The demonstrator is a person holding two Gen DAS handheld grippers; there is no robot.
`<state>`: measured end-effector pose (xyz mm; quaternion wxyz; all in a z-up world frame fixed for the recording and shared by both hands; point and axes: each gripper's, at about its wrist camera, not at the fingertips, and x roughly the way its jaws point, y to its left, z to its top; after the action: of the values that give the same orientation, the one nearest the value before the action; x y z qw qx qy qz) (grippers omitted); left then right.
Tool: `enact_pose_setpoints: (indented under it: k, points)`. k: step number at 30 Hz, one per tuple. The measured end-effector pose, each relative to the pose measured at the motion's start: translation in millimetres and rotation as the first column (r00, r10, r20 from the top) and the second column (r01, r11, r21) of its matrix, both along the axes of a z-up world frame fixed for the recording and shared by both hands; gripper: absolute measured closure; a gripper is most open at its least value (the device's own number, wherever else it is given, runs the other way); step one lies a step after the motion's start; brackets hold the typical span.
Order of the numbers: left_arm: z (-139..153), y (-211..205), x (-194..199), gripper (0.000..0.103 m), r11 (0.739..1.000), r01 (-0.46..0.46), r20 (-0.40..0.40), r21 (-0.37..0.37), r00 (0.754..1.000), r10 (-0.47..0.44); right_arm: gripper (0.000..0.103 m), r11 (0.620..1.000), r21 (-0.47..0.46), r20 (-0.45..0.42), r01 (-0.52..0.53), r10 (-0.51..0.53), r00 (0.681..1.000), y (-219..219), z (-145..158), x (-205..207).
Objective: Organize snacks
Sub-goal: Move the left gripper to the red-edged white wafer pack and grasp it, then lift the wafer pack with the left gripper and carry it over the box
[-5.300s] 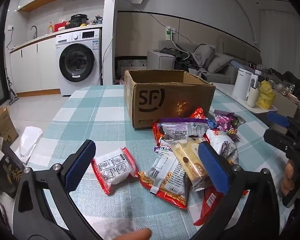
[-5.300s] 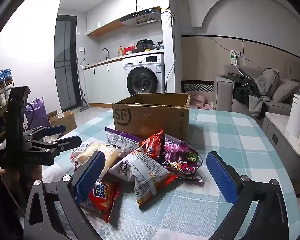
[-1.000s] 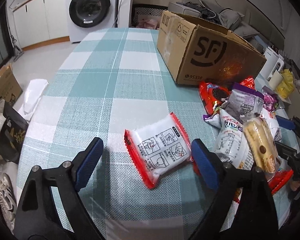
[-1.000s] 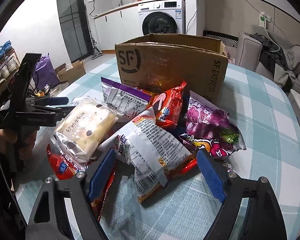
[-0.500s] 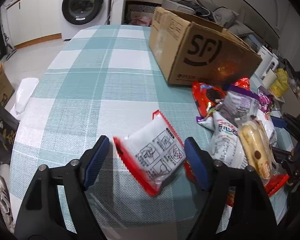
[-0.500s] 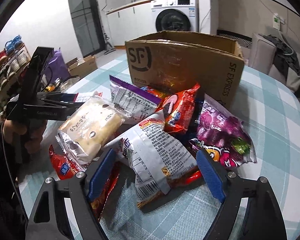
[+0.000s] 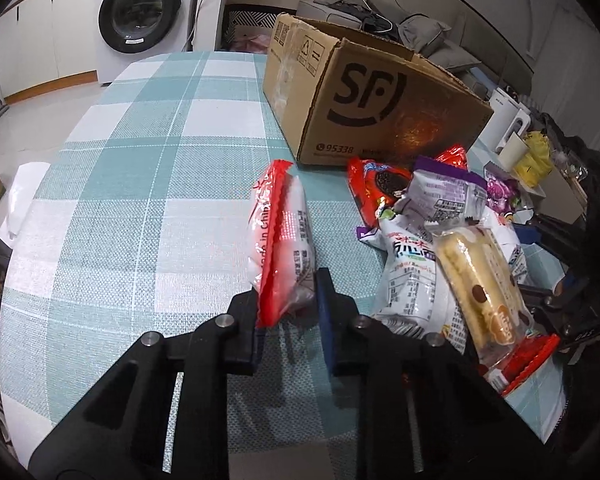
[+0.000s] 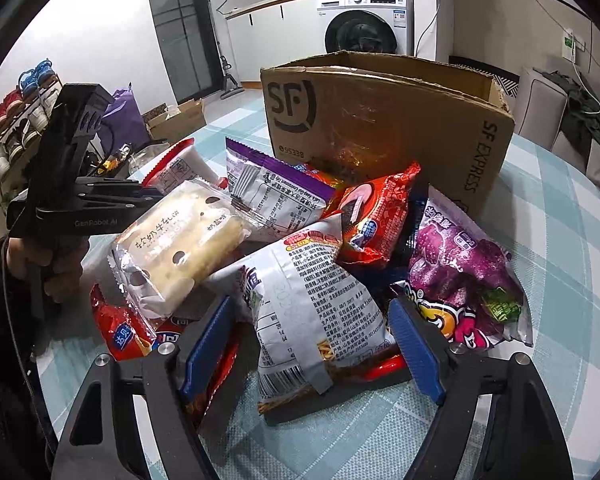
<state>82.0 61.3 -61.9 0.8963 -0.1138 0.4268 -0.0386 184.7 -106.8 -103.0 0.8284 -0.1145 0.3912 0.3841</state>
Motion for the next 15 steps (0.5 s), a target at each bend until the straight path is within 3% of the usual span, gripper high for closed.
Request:
enact_pose_setpoints:
  k: [8, 11, 15]
  points:
    - [7.7, -3.5, -10.7, 0.085, 1.0, 0.013, 0.051, -0.014, 0.999, -0.013, 0.024, 1.0, 0.008, 0.002, 0.001, -0.001, 1.0, -1.0, -0.7, -1.5]
    - [12.7, -4.0, -13.8, 0.085, 1.0, 0.013, 0.063, -0.013, 0.998, -0.012, 0.04, 1.0, 0.01, 0.011, -0.009, 0.009, 1.0, -3.2, 0.2, -4.2]
    - [20.5, -5.4, -18.8, 0.085, 1.0, 0.012, 0.083, -0.01, 0.997, -0.011, 0.05, 0.999, 0.033, 0.018, -0.006, 0.005, 1.0, -9.3, 3.3, -10.3]
